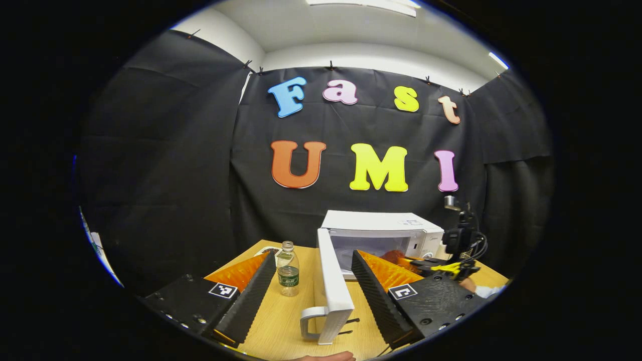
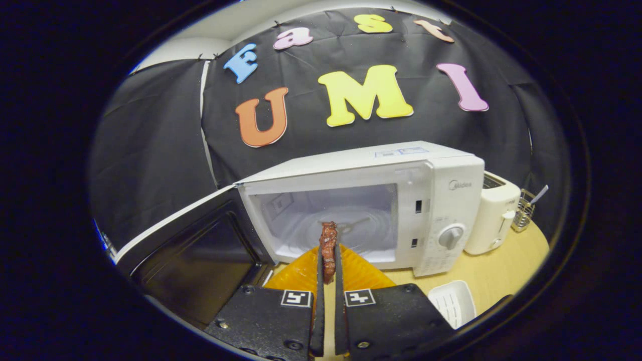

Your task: Open the microwave oven with the left hand, put the food in, and close the microwave oven.

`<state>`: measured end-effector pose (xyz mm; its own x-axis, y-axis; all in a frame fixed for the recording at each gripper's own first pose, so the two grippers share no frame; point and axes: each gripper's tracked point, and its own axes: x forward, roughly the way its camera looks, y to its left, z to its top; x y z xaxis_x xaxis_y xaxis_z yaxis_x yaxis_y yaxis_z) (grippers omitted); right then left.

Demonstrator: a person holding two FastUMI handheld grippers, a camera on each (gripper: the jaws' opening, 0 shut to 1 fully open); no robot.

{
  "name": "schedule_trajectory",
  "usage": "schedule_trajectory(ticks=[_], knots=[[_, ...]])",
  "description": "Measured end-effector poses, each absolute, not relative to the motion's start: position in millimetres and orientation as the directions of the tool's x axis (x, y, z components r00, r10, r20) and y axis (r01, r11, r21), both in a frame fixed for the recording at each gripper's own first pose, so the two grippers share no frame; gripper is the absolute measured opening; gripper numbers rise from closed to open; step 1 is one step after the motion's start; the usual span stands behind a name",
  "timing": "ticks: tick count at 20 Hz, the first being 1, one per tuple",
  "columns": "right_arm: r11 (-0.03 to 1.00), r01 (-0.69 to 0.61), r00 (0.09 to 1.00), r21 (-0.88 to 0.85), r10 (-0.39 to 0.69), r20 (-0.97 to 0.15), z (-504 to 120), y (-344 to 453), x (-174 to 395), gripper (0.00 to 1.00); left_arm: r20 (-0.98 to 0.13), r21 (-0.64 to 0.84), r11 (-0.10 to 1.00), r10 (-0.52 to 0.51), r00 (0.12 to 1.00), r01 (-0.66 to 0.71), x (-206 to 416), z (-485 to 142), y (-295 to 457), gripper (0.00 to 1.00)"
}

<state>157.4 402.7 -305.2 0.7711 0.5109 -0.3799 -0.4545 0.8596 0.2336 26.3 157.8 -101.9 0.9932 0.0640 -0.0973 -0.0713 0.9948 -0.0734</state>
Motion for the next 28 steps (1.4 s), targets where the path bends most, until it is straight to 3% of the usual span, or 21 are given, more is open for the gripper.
schedule_trajectory(ticks=[9,14,15,16,20,21,23,24,25,26,27,28], knots=[[0.843,-0.206,0.865,0.497,0.394,-0.309,-319,465,225,0.11,-0.101,-0.047,0.998,0.036,0.994,-0.041,11,-103,156,0.93],[0.74,-0.025,0.902,0.672,0.307,-0.304,-332,462,257,0.11,-0.136,-0.03,0.997,0.072,0.988,-0.077,1,-111,174,0.93],[0.719,-0.009,0.899,0.695,0.31,-0.309,-336,465,263,0.2,-0.139,-0.026,0.996,0.082,0.987,-0.086,0,-111,177,0.93],[0.706,0.004,0.897,0.708,0.311,-0.315,-340,469,267,0.11,-0.143,-0.025,0.996,0.086,0.986,-0.091,-1,-110,178,0.94],[0.701,0.026,0.899,0.713,0.296,-0.324,-352,468,284,0.13,-0.152,-0.017,0.996,0.085,0.985,-0.089,-2,-113,174,0.94],[0.733,0.037,0.903,0.679,0.267,-0.337,-355,462,282,0.34,-0.153,-0.013,0.996,0.086,0.985,-0.089,-1,-113,173,0.94],[0.773,0.034,0.927,0.634,0.213,-0.309,-353,453,283,0.87,-0.157,-0.01,0.996,0.082,0.984,-0.085,-1,-115,171,0.94],[0.783,0.029,0.932,0.621,0.204,-0.301,-351,449,281,0.98,-0.159,-0.011,0.996,0.081,0.984,-0.084,-1,-115,171,0.94],[0.782,0.017,0.933,0.623,0.212,-0.292,-346,449,279,0.98,-0.159,-0.014,0.996,0.079,0.984,-0.083,0,-115,171,0.94],[0.784,0.009,0.929,0.621,0.224,-0.295,-345,450,276,0.85,-0.159,-0.018,0.996,0.078,0.984,-0.082,0,-115,170,0.94],[0.786,0.001,0.927,0.618,0.23,-0.295,-344,450,274,0.98,-0.157,-0.023,0.996,0.078,0.985,-0.082,0,-115,169,0.94],[0.786,-0.009,0.926,0.618,0.239,-0.29,-341,449,272,0.99,-0.156,-0.025,0.996,0.079,0.985,-0.084,0,-115,170,0.93]])
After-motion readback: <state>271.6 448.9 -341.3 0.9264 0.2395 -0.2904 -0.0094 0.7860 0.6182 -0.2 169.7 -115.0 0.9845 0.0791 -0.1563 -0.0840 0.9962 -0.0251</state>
